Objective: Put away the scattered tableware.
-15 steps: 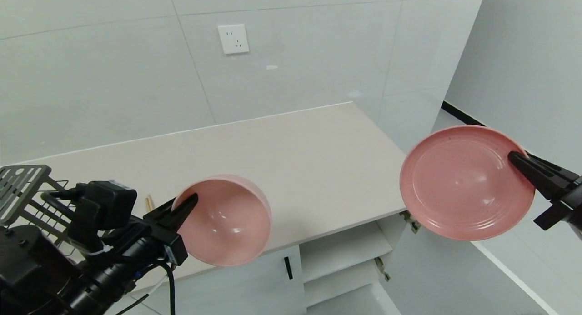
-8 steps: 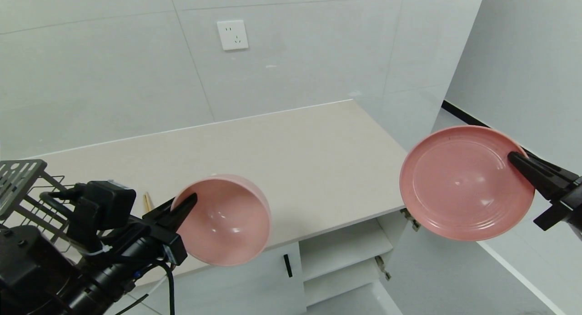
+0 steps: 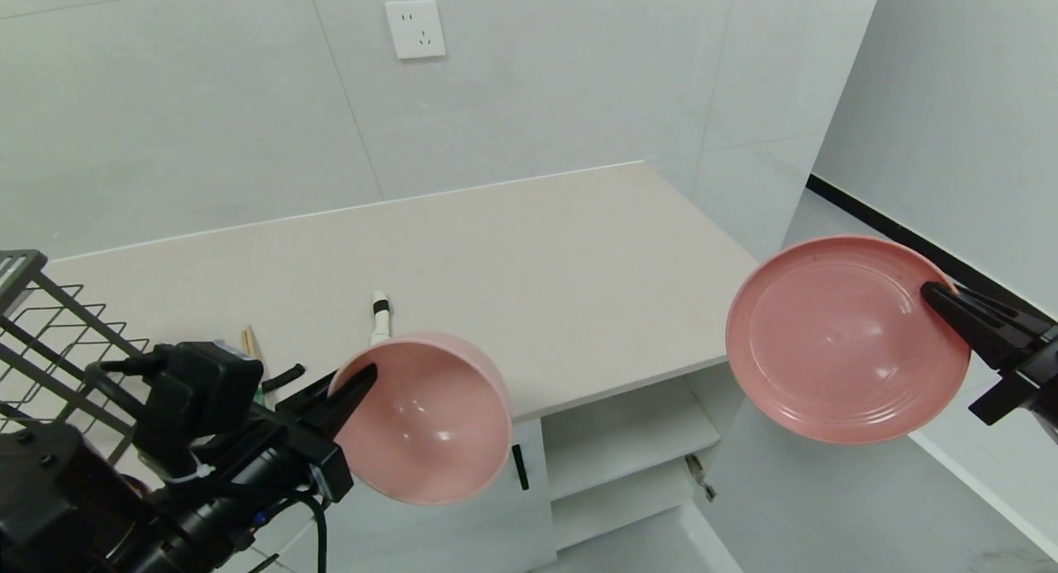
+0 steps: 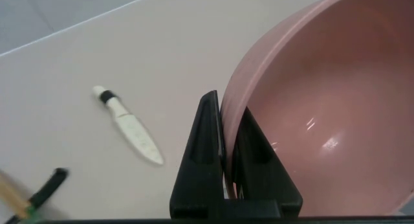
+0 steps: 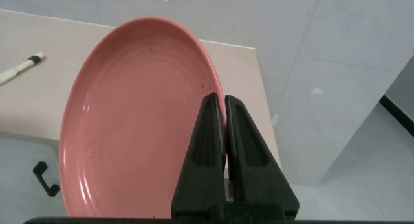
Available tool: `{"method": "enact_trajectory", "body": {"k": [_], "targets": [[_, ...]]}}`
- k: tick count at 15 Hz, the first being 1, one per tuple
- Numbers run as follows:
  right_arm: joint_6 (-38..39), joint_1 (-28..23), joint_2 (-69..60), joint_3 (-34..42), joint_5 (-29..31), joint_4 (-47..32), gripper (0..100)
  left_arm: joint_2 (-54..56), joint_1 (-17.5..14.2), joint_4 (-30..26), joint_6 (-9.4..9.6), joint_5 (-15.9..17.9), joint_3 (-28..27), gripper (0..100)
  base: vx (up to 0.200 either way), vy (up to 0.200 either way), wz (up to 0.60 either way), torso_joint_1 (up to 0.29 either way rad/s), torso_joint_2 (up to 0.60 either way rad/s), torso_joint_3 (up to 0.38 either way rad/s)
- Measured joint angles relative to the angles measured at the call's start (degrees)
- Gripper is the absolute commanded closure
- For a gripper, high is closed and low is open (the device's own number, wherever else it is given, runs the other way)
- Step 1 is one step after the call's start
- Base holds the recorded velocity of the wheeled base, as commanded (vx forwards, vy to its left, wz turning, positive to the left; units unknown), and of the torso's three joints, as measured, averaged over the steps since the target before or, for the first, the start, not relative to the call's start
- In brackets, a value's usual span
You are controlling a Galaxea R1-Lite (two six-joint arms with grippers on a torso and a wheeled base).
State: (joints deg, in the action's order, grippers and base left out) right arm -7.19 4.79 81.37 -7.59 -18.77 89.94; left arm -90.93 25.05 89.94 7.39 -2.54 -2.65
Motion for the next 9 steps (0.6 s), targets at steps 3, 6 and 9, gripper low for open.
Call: {"method": "enact_trajectory", "body": {"k": [3,6,9], "targets": [[0.0,0.0,0.0,0.0,0.0,0.0,100,1.0,4.2,0.0,-0.02,0.0,0.0,100,-0.200,0.000,0.00,-0.279,0.56,0.274],[0.0,0.0,0.1,0.0,0.0,0.0,100,2.9,4.8,0.0,0.00,0.0,0.3,100,-0.200,0.000,0.00,-0.274,0.53,0.263],[0.0,0.0,0.1,0.0,0.0,0.0,100,5.5,5.0,0.0,0.51,0.1,1.4,100,-0.200,0.000,0.00,-0.201,0.38,0.183]]}}
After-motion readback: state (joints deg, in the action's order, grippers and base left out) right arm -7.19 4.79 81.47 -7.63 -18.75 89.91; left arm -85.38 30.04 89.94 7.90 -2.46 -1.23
